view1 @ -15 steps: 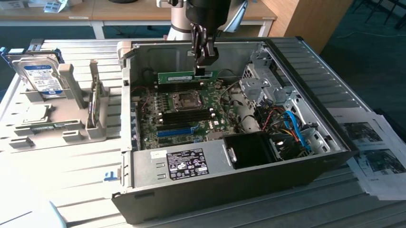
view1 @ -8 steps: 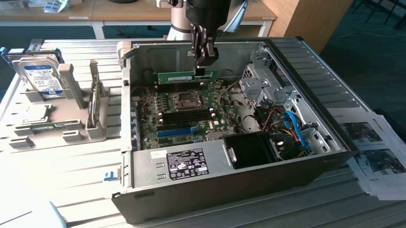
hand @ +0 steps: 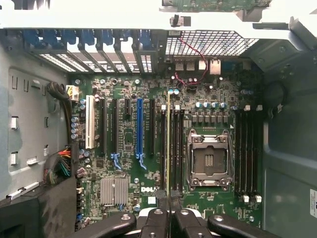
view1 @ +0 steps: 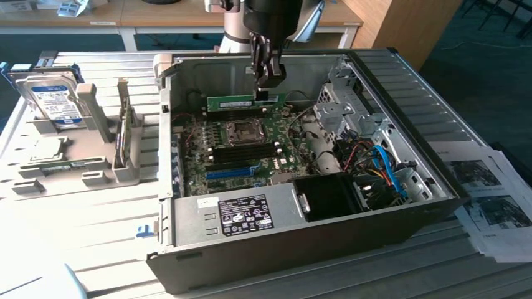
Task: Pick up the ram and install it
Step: 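Insert the ram into the slot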
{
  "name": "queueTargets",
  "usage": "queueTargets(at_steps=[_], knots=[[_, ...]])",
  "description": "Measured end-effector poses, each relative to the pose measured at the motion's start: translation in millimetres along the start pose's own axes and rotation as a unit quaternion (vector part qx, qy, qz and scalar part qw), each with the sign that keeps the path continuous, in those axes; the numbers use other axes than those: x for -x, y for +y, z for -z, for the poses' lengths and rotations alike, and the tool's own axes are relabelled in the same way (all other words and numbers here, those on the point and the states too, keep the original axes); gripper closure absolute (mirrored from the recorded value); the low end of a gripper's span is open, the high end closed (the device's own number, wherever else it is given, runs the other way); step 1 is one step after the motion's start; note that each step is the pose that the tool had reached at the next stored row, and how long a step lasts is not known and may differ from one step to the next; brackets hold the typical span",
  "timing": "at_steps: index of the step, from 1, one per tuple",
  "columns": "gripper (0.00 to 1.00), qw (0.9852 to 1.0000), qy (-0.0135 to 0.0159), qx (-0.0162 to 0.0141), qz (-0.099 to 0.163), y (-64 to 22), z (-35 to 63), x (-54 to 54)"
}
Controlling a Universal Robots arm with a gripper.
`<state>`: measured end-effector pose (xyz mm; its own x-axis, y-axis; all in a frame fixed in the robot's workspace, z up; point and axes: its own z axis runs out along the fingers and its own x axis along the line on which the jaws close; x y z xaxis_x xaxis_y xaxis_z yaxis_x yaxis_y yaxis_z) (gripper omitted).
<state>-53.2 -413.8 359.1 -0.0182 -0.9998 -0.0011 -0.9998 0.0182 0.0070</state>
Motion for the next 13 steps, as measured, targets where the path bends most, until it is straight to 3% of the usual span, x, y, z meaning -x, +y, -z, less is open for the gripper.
queueTargets(at_steps=[13], knots=[[0.88, 1.0000, 0.0000, 0.0000, 0.000, -0.2, -21.0, 0.0]])
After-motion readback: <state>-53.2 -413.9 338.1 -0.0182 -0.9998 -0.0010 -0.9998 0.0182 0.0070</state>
